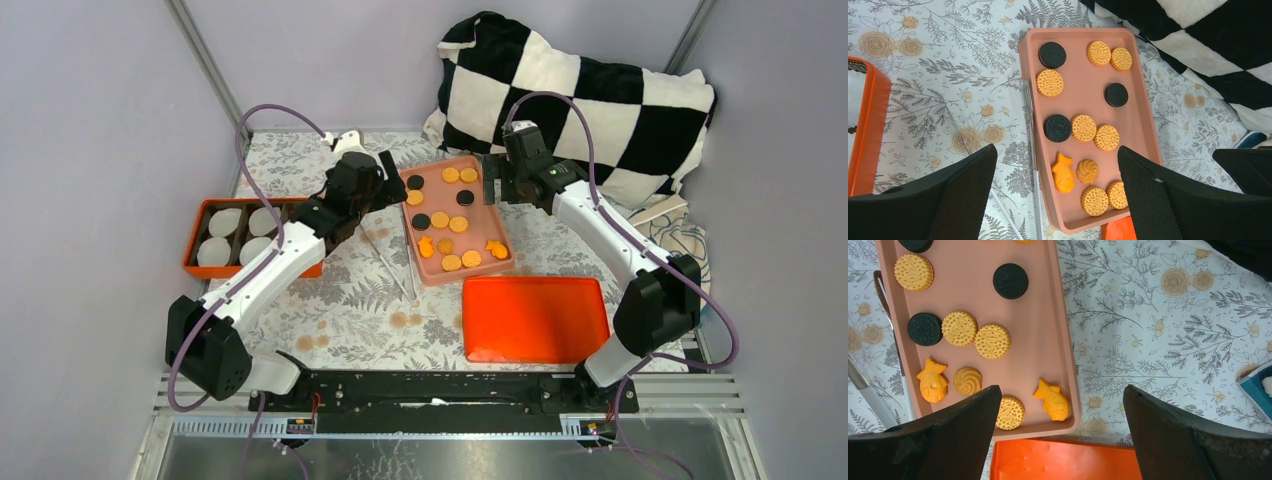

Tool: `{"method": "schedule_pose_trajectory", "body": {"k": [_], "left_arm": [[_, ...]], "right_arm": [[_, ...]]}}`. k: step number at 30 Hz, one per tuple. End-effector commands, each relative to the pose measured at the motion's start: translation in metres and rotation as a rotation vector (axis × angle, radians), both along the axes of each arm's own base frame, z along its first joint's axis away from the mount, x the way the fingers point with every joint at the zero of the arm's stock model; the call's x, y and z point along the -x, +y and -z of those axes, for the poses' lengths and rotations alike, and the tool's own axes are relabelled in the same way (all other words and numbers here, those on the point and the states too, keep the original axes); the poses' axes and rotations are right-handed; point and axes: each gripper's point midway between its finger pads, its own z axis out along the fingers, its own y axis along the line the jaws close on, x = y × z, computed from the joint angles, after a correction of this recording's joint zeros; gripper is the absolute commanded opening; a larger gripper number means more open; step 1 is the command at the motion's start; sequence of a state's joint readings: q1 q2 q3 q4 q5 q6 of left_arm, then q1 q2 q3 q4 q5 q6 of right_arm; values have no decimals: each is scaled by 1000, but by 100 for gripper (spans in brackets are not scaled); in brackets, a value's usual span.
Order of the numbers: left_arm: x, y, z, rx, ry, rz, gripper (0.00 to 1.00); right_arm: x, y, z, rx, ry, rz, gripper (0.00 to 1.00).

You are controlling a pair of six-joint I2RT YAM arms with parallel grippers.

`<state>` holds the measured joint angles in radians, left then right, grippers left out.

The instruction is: Pack the cookies

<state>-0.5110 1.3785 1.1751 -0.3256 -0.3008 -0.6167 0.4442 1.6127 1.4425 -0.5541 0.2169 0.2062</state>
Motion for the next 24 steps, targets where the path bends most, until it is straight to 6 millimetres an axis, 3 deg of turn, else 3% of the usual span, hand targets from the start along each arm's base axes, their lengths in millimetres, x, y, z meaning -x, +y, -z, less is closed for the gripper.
{"method": "schedule_pose_trajectory", "body": {"k": [1,6,11,14,18,21,24], "left_arm": [[-3,-5,4,7,-11,11,94],[-4,-5,6,-1,-7,7,94],[-17,-7,16,-36,22,-8,94],[-13,-10,45,-46,115,-18,91],[5,6,84,-102,195,-53,91],[18,24,96,-143,230,-108,91],[27,50,88,-186,213,-209,92]], "right_arm": [[-2,-2,-29,-15,-83,25,100],[0,-14,-27,23,-73,88,100],[8,1,-9,8,0,-19,100],[16,27,-9,-46,28,-96,100],[32,69,-6,-50,41,-203,100],[45,101,1,-16,69,-292,100],[67,142,12,0,101,-398,100]]}}
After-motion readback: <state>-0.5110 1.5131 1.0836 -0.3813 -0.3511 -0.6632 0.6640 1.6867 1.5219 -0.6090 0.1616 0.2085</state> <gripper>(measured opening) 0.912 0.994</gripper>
